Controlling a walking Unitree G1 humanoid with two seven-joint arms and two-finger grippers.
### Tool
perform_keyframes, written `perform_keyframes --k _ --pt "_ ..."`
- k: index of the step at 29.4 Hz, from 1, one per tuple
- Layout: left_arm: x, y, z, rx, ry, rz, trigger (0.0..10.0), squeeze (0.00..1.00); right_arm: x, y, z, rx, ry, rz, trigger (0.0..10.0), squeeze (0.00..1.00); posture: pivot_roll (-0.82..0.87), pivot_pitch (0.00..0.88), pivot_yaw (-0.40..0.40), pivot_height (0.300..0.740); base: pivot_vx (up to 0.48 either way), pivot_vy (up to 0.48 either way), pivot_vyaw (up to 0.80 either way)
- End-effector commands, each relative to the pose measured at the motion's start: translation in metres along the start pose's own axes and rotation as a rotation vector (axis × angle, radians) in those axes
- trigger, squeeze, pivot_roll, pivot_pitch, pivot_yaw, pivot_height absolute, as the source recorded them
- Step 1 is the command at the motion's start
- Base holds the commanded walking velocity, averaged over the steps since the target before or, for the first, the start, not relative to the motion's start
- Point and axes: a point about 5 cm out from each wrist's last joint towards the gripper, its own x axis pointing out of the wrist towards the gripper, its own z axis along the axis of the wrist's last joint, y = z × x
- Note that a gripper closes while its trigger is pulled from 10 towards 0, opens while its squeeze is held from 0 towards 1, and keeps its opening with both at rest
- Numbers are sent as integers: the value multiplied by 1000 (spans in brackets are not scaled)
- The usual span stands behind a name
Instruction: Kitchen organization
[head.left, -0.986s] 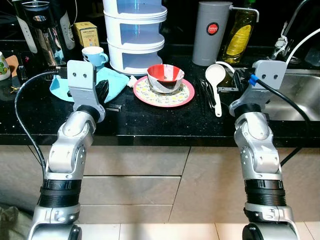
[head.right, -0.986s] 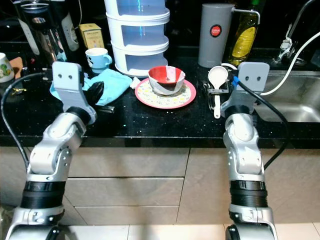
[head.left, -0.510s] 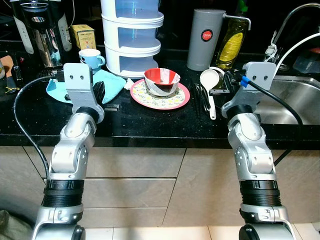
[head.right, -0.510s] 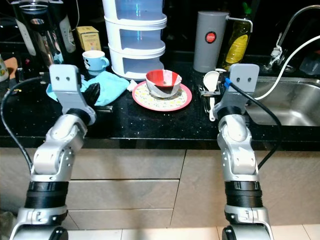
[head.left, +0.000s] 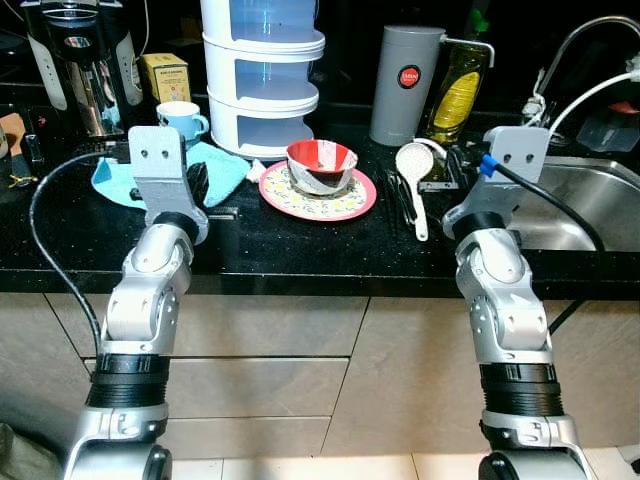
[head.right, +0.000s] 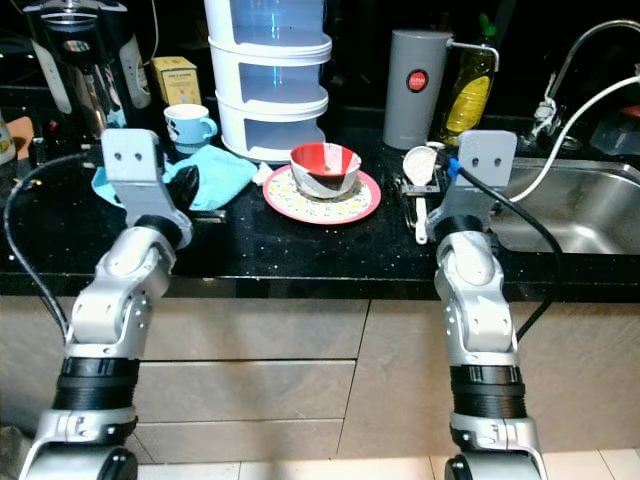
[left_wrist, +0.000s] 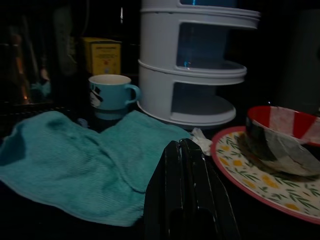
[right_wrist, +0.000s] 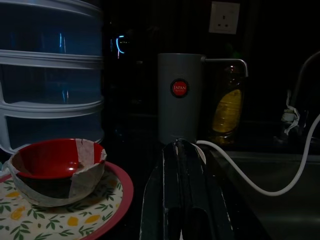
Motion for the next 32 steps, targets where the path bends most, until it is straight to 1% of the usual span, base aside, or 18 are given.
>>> perform_keyframes --k 1,7,32 --pt "2 -1 1 16 -5 -3 10000 0 -1 1 1 9 1 0 10000 0 -100 21 -43 740 0 0 0" --pt "3 -1 1 16 -5 3 10000 0 0 2 1 11 1 2 10000 0 -101 23 -43 740 0 0 0" --pt "3 -2 -2 7 6 17 10000 0 -3 1 0 7 11 4 10000 0 -108 33 -47 740 245 -359 0"
